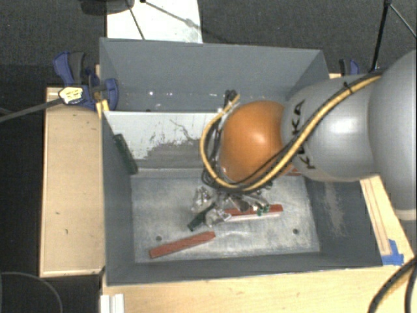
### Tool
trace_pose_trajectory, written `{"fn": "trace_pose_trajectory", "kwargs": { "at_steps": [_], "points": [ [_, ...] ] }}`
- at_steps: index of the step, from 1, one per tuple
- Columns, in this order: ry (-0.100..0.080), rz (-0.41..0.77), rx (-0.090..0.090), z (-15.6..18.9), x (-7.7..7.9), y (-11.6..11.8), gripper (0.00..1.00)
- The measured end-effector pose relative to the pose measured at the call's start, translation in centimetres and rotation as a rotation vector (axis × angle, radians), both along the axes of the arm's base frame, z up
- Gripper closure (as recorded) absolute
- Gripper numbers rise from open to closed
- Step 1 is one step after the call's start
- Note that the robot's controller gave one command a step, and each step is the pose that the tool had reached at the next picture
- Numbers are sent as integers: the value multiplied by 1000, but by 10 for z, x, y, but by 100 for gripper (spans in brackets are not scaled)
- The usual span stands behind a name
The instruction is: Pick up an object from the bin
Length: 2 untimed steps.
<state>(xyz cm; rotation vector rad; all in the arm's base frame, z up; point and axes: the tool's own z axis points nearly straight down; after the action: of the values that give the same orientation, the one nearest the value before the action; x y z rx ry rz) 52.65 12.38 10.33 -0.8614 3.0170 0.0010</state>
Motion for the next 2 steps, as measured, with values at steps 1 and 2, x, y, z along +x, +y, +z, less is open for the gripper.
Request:
{"fn": "trace_pose_trajectory", "kwargs": {
  "at_steps": [1,2],
  "points": [
    [4,-2,-1,6,-1,0,100],
    [9,-4,-2,26,-2,0,100]
  ]
}}
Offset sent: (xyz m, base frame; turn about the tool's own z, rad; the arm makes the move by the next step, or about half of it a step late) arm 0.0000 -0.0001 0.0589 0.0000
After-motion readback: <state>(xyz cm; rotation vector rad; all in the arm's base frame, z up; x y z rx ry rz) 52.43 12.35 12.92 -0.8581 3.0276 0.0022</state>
